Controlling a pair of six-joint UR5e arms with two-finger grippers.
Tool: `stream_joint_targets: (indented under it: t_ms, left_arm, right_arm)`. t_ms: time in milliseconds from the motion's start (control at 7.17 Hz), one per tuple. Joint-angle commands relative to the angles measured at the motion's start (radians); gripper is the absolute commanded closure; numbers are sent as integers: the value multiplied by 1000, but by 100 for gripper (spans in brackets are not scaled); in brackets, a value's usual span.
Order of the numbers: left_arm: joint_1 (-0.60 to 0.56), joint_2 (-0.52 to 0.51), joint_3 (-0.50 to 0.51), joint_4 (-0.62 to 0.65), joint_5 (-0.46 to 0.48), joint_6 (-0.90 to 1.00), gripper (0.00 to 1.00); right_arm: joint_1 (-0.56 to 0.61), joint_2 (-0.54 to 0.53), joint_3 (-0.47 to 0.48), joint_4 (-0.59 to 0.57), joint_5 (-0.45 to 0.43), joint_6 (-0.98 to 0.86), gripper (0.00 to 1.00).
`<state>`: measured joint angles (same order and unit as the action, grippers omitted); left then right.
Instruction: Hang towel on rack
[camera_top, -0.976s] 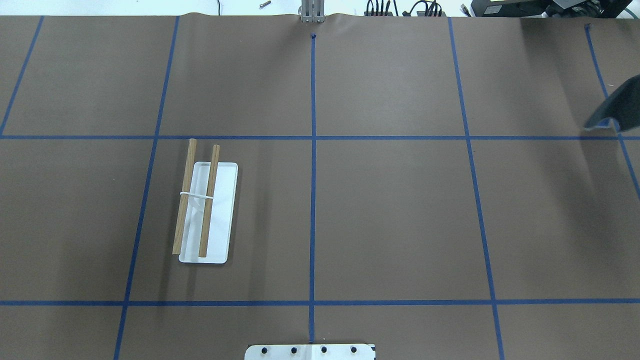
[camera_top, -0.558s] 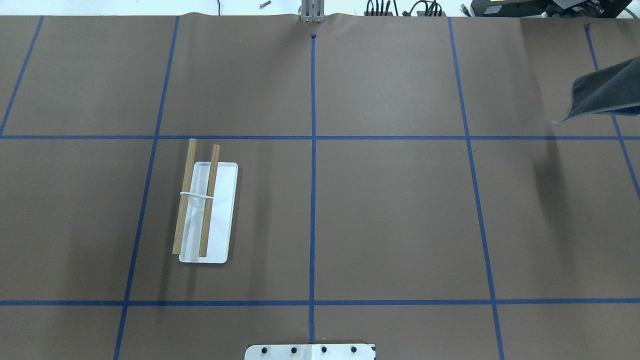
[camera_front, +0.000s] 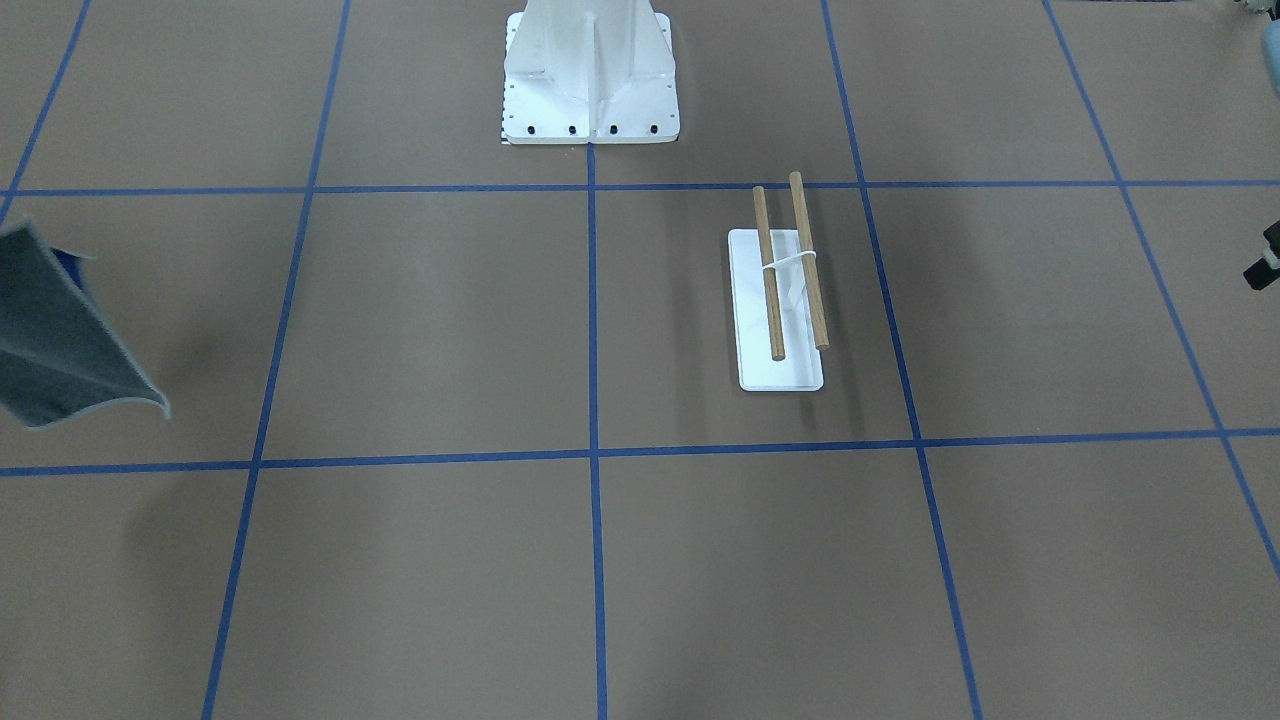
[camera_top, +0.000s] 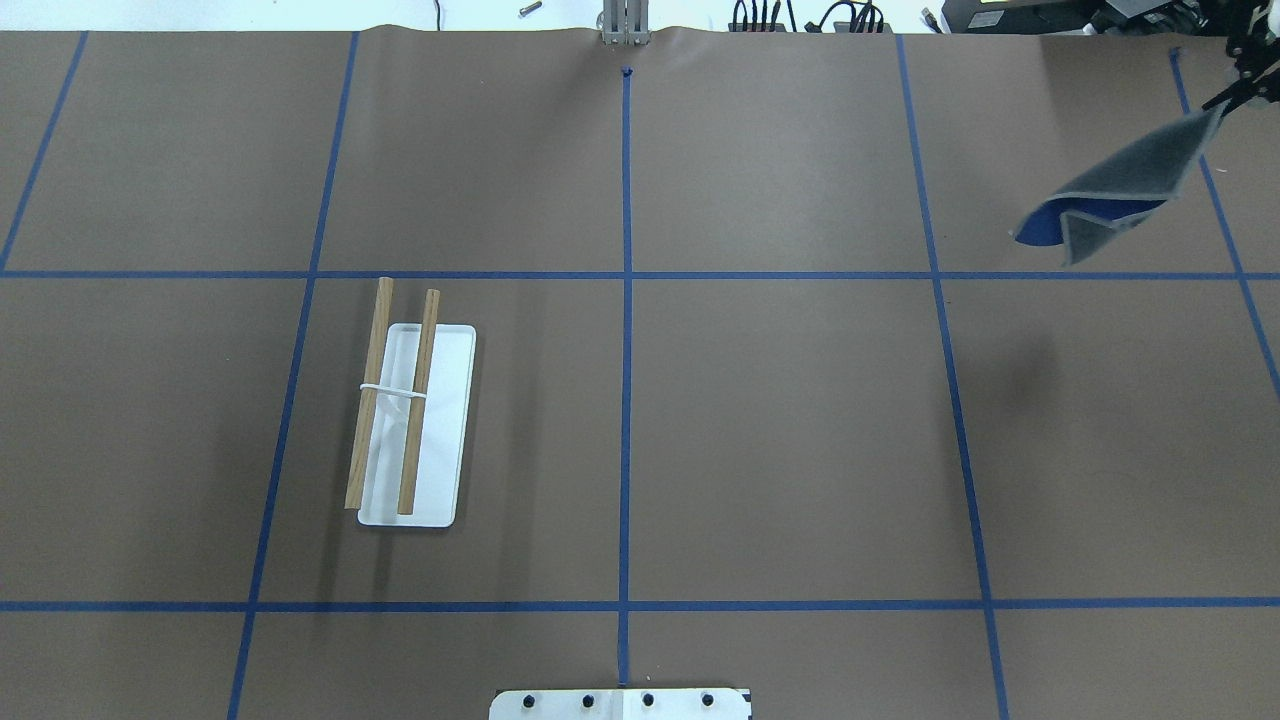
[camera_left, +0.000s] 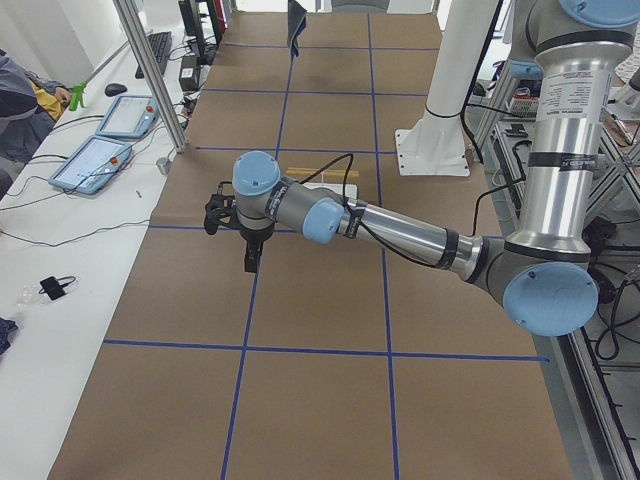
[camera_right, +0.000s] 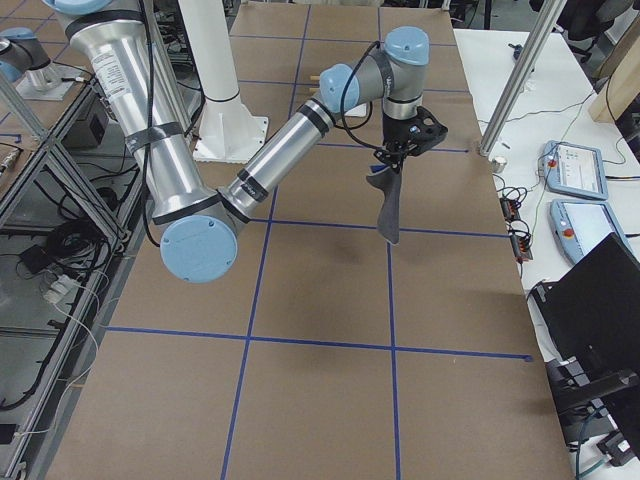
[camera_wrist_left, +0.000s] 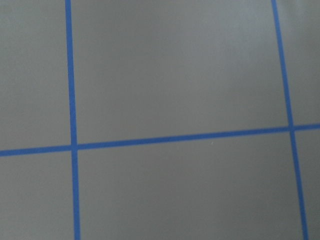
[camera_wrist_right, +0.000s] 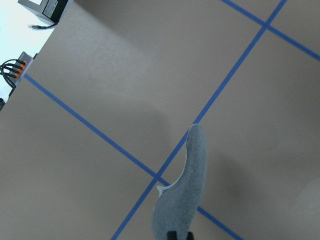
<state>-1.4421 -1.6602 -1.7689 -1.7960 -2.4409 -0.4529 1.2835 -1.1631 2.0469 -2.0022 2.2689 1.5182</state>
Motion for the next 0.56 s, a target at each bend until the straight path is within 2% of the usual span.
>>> stream_joint_targets:
  t_ms: [0, 279, 418]
  left_arm:
    - [69, -73, 54, -225, 0, -354, 2]
    - [142, -110, 46, -406, -1, -798, 2]
    - [198, -122, 48, -527, -1, -1056, 2]
  right_arm:
    - [-181, 101, 22, 11, -136, 372, 100]
    - [-274, 195, 29, 11, -190, 610, 100]
    - [-355, 242, 23, 11, -272, 722, 100]
